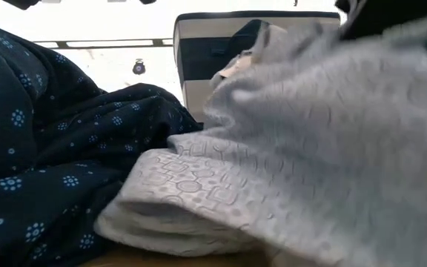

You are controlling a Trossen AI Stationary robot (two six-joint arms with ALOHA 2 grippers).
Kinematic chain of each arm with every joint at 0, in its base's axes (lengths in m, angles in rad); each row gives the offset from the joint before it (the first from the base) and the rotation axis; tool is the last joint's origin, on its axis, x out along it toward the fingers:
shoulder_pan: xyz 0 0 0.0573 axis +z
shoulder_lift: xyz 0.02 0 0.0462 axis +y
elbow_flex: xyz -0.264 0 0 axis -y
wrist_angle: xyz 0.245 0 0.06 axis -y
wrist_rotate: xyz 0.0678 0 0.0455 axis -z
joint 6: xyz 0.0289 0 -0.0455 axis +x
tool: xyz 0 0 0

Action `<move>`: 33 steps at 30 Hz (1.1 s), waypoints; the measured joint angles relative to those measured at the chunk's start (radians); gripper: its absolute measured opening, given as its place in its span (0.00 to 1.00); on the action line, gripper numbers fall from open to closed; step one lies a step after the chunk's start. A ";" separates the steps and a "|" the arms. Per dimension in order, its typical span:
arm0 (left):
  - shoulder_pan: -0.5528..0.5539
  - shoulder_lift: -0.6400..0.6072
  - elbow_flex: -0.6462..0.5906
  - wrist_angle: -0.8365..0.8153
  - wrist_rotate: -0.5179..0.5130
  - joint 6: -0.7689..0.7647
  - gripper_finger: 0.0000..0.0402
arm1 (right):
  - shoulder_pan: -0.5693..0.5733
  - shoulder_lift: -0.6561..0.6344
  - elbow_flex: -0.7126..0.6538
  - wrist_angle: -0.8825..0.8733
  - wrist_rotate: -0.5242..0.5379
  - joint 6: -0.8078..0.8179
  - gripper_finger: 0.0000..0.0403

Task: Pick & Place Cloths
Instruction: Put the light blue polo shirt into the blue laundry organizer

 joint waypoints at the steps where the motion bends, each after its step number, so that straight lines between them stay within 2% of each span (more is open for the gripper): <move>1: 0.000 -0.001 0.000 0.006 0.024 0.000 0.61 | 0.000 -0.001 0.028 -0.038 0.000 -0.004 0.05; 8: -0.001 -0.005 0.000 0.012 0.055 0.008 0.61 | 0.001 -0.003 0.193 -0.289 0.052 0.000 0.05; 17: -0.001 -0.005 0.000 0.011 0.055 0.008 0.61 | -0.002 -0.007 0.415 -0.633 0.010 0.050 0.08; 23: -0.001 -0.005 0.000 0.011 0.055 0.008 0.61 | -0.002 -0.007 0.521 -0.716 0.033 0.082 0.12; 28: -0.001 -0.005 0.000 0.011 0.055 0.009 0.61 | -0.002 -0.007 0.576 -0.740 0.054 0.088 0.05; 33: -0.001 -0.005 0.000 0.011 0.055 0.013 0.61 | -0.002 -0.011 0.660 -0.760 0.062 0.078 0.05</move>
